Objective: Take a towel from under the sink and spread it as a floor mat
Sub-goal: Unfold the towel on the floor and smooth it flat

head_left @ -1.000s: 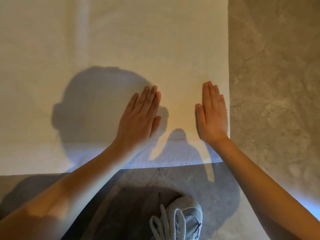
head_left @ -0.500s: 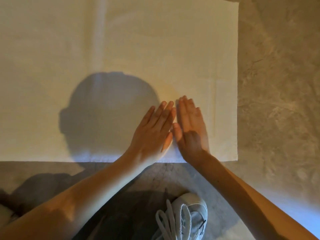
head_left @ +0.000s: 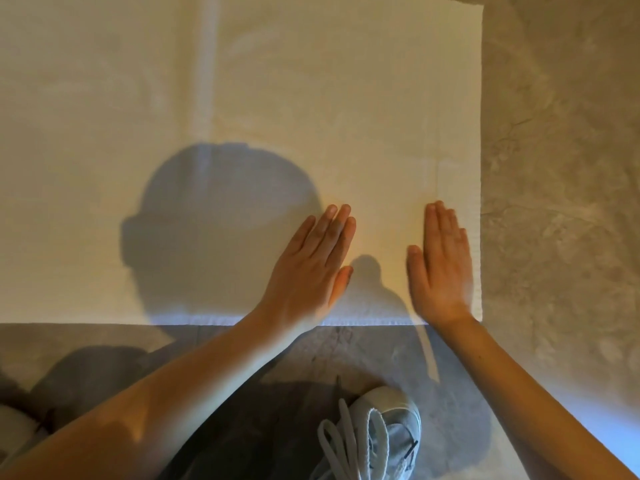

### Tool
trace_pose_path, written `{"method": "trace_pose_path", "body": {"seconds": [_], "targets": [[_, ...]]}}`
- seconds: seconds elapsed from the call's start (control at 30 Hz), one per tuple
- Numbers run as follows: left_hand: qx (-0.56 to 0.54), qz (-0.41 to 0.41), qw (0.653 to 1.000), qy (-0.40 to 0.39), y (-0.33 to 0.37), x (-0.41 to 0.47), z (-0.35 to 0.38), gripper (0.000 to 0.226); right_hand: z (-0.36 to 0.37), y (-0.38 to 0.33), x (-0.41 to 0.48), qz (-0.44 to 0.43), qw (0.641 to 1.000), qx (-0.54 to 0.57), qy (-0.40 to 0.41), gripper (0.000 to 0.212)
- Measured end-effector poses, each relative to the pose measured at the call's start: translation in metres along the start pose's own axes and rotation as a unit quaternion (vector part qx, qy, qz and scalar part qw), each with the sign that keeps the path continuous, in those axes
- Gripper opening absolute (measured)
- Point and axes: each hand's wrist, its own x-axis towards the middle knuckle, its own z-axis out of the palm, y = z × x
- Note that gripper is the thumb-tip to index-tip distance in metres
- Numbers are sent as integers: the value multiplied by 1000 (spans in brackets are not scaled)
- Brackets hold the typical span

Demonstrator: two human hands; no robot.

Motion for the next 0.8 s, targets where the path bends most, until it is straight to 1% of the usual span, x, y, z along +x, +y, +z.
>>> {"method": "trace_pose_path", "body": {"seconds": [0.1, 0.17, 0.23, 0.33, 0.47, 0.5, 0.6, 0.67, 0.7, 0.8], "targets": [[-27, -8, 999, -16, 2, 1, -4, 61, -7, 13, -3, 2, 1000, -7, -7, 62], [-45, 4, 999, -23, 0, 4, -10, 58, -14, 9, 1, -10, 1000, 6, -3, 63], [-41, 20, 999, -19, -10, 10, -20, 55, -27, -4, 16, -40, 998, 40, 10, 63], [-20, 31, 999, 2, -36, 29, -48, 54, -59, -37, 57, -106, 990, 81, 48, 63], [27, 37, 999, 12, -89, 73, -109, 55, -118, -95, 124, -187, 974, 92, 89, 60], [52, 44, 998, 13, -106, 84, -128, 56, -136, -109, 140, -205, 970, 90, 98, 60], [172, 53, 984, 14, -157, 112, -183, 58, -186, -150, 181, -238, 961, 88, 107, 61], [219, 33, 975, 21, -186, 124, -210, 59, -209, -173, 206, -260, 956, 86, 110, 61], [224, 18, 974, 22, -196, 128, -219, 59, -215, -184, 218, -268, 953, 86, 110, 60], [200, -38, 979, 30, -211, 142, -217, 60, -206, -209, 250, -259, 956, 104, 95, 55]]}}
